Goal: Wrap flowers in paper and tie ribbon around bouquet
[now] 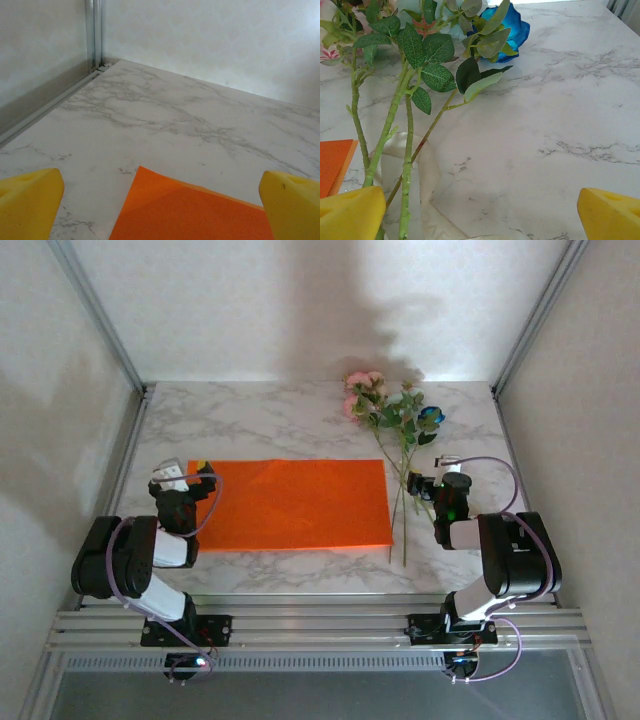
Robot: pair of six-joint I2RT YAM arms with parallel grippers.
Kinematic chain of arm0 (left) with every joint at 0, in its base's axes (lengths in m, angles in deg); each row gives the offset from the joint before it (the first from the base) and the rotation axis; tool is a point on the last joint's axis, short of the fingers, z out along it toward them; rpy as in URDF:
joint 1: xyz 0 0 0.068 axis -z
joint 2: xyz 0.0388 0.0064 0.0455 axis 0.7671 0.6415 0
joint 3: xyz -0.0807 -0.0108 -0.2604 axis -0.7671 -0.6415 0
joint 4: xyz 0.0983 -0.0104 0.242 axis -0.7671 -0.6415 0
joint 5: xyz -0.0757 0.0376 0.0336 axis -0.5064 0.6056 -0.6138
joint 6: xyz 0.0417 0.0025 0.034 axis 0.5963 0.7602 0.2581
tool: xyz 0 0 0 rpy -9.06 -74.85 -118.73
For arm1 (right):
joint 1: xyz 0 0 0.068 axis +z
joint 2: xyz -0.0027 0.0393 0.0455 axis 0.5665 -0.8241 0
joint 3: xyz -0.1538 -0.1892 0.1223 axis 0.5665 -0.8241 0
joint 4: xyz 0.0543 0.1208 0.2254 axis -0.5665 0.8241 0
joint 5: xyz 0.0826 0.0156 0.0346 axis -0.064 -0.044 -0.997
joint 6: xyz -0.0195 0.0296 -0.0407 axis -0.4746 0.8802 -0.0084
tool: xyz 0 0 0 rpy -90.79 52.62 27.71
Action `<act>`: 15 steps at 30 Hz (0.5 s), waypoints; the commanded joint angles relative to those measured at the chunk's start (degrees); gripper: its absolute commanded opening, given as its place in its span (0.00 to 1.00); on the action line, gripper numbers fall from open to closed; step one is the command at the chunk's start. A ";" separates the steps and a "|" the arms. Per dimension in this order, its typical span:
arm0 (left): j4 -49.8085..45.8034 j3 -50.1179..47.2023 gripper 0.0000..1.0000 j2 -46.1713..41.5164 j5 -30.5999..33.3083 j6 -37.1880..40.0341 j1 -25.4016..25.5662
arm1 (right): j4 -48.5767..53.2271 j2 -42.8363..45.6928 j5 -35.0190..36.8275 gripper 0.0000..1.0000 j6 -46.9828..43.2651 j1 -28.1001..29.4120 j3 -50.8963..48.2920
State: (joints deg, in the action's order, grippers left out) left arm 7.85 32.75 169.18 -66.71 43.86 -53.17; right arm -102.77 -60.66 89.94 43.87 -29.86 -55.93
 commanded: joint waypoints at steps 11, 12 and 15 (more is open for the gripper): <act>-0.40 0.34 1.00 -0.39 -0.97 0.93 0.26 | -0.10 -0.35 -0.24 0.99 -1.01 -0.40 1.09; -0.39 0.29 1.00 -0.39 -0.96 0.99 0.26 | -0.04 -0.35 -0.29 0.99 -1.01 -0.38 1.09; -0.57 0.36 1.00 -0.38 -1.13 1.00 0.26 | -0.08 -0.39 -0.24 0.99 -1.01 -0.36 1.09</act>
State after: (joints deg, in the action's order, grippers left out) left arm 7.83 32.75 169.18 -66.91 43.89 -53.17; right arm -102.62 -60.66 89.94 43.90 -29.86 -55.93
